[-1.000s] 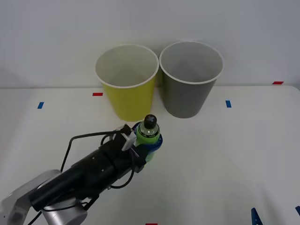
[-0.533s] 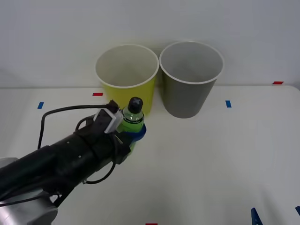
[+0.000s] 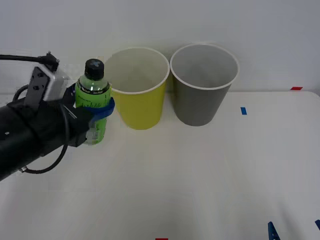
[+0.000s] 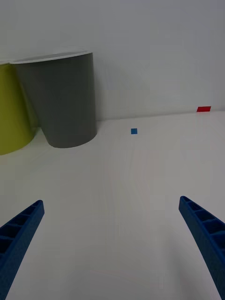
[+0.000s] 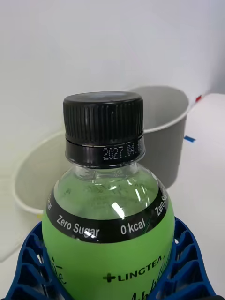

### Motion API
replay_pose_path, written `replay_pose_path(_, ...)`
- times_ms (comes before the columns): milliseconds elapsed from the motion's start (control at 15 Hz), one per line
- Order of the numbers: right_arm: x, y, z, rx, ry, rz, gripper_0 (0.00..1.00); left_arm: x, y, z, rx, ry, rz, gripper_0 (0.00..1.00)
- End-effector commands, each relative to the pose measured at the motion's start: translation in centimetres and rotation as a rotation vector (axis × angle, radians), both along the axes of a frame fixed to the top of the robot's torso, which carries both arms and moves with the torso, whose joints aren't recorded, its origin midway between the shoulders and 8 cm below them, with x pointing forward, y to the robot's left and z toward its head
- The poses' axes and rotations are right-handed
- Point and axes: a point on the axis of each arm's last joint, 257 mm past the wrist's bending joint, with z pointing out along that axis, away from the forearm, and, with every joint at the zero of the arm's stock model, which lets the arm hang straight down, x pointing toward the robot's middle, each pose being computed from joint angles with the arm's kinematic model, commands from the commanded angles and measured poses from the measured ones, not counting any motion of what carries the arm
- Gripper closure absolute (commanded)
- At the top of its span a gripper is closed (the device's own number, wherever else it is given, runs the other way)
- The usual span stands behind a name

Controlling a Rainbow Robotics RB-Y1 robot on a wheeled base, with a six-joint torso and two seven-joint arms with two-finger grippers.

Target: Put cans in the gray bin and PET bottles in the light green bin.

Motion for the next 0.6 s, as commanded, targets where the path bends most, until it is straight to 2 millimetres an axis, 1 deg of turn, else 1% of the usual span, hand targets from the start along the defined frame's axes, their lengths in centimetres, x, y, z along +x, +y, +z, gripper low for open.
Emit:
replay_pose_path(67,0.0,0.0,0.0,0.0,0.0,0.0,0.0,-0.2,1.3,4.2,-0.101,-0.057,0.002,1.0)
replay_pose_path(267,0.0,0.0,0.0,0.0,0.0,0.0,0.0,0.4,2.4,7.3,-0.149,-0.12,0.034,1.0)
replay_pose_path(333,0.0,0.0,0.0,0.0,0.0,0.0,0.0,0.5,2.7,7.7,-0.145,-0.123,0.047,1.0)
replay_pose_path(467,0.0,0.0,0.0,0.0,0.0,0.0,0.0,0.8,3.7,9.3,-0.14,-0.135,0.067,1.0)
replay_pose_path(600,0.0,0.0,0.0,0.0,0.0,0.0,0.0,1.5,4.3,10.9,-0.2,-0.096,0.076,1.0)
